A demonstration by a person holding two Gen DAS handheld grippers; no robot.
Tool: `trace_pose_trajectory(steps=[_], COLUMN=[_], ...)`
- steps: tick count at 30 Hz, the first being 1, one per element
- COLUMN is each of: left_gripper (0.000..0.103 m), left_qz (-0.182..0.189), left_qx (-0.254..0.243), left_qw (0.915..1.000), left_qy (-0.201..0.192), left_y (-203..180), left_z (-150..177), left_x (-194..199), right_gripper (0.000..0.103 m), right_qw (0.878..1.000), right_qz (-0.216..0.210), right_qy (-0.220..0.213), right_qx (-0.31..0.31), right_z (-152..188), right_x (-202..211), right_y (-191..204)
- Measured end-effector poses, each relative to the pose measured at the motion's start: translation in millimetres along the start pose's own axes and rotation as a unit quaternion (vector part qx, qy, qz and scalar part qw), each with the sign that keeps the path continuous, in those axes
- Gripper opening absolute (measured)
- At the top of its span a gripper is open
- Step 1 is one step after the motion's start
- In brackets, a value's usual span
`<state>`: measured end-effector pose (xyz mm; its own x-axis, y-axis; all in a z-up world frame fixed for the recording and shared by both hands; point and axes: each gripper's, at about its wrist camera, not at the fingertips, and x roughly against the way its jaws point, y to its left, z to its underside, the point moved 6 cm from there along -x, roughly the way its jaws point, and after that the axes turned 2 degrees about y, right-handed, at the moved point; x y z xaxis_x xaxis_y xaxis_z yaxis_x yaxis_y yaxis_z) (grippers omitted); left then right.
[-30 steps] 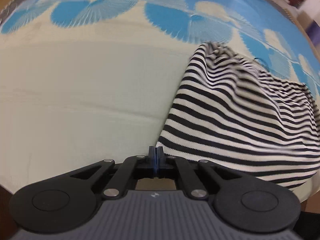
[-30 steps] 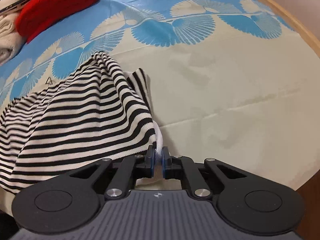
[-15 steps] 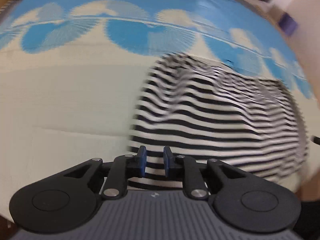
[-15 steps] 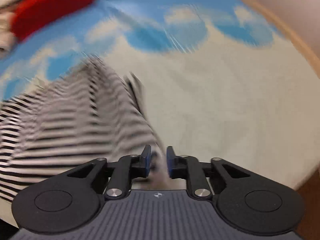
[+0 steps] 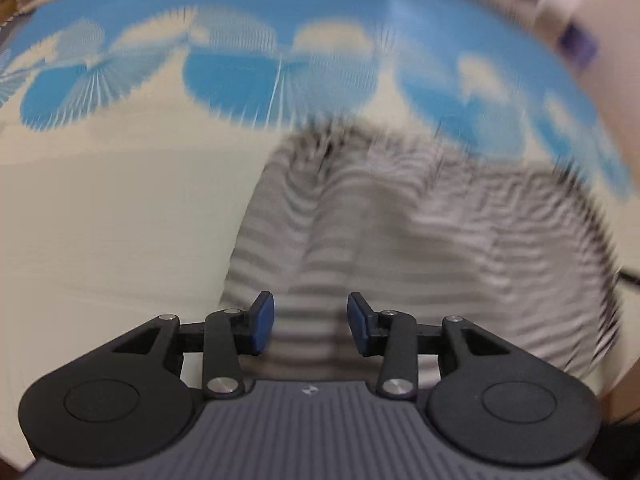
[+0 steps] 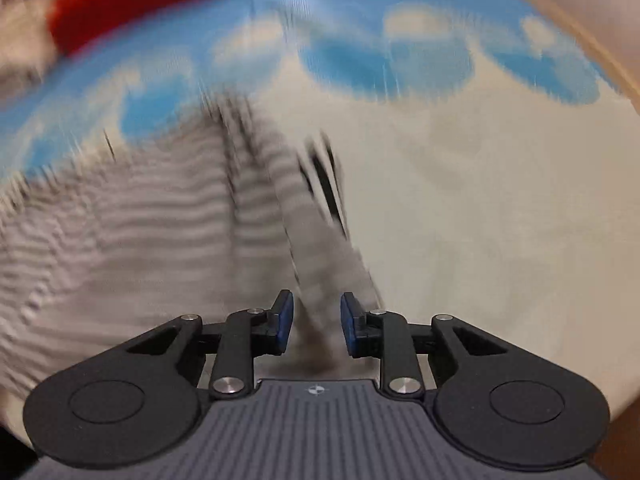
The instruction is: Fold small clothes
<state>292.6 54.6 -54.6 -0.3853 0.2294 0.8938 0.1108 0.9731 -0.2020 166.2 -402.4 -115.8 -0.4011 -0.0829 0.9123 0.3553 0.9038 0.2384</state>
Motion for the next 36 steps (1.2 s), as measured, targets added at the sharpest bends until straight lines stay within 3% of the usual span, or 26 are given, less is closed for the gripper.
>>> trace_pose_trajectory(steps=[4, 7, 14, 16, 17, 18, 22, 25, 28, 31, 34, 35, 36], left_gripper=[0.044, 0.043, 0.042, 0.042, 0.042, 0.042, 0.041, 0.041, 0.042, 0.042, 0.042, 0.042, 0.042], left_qz=[0.027, 0.028, 0.015, 0.004, 0.001, -0.005, -0.013, -0.019, -0.021, -0.006, 0.003, -0.007, -0.018], left_qx=[-0.029, -0.038, -0.034, -0.035, -0.037, -0.041, -0.04, -0.048, -0.059, -0.017, 0.015, 0.017, 0.014], left_qw=[0.9985, 0.9976, 0.9993, 0.9994, 0.9992, 0.999, 0.9988, 0.9983, 0.9978, 0.9998, 0.9987, 0.9988, 0.9991], left_qy=[-0.037, -0.05, -0.009, 0.008, 0.013, 0.019, 0.025, 0.026, 0.021, -0.01, -0.048, -0.045, -0.036], left_y=[-24.7, -40.7, -51.0, -50.9, -50.4, -50.4, -50.8, -53.6, -55.6, -45.0, -31.6, -26.9, -23.4], left_z=[-6.8, -15.7, -30.7, -32.0, -31.7, -31.6, -33.7, -33.4, -34.0, -43.3, -55.0, -56.7, -57.5], left_x=[-6.2, -17.7, -58.8, -71.0, -77.3, -83.7, -99.3, -109.0, -106.3, -87.3, -74.8, -79.4, -87.0], right_gripper=[0.034, 0.036, 0.036, 0.027, 0.011, 0.003, 0.0, 0.0, 0.0, 0.005, 0.028, 0.037, 0.039], right_qw=[0.997, 0.994, 0.994, 0.994, 0.994, 0.995, 0.994, 0.993, 0.992, 0.992, 0.993, 0.992, 0.991], right_qz=[0.008, 0.031, 0.043, 0.046, 0.048, 0.047, 0.071, 0.086, 0.105, 0.093, 0.062, 0.056, 0.05], right_qy=[-0.081, -0.108, -0.09, -0.083, -0.077, -0.072, -0.085, -0.071, -0.072, -0.077, -0.1, -0.113, -0.122], right_qx=[0.004, 0.012, 0.049, 0.055, 0.056, 0.053, 0.016, -0.025, -0.016, -0.025, -0.019, -0.01, 0.001], right_z=[-23.2, -44.5, -64.9, -68.3, -69.4, -70.6, -82.4, -84.5, -84.5, -84.6, -89.1, -88.7, -87.5], right_x=[3.2, -12.3, -57.9, -70.0, -75.1, -79.4, -85.2, -93.7, -98.5, -94.4, -75.7, -65.2, -55.9], right_y=[10.6, 12.0, 24.6, 27.6, 27.3, 26.4, 12.4, -2.5, 0.0, 7.1, 15.2, 19.5, 23.3])
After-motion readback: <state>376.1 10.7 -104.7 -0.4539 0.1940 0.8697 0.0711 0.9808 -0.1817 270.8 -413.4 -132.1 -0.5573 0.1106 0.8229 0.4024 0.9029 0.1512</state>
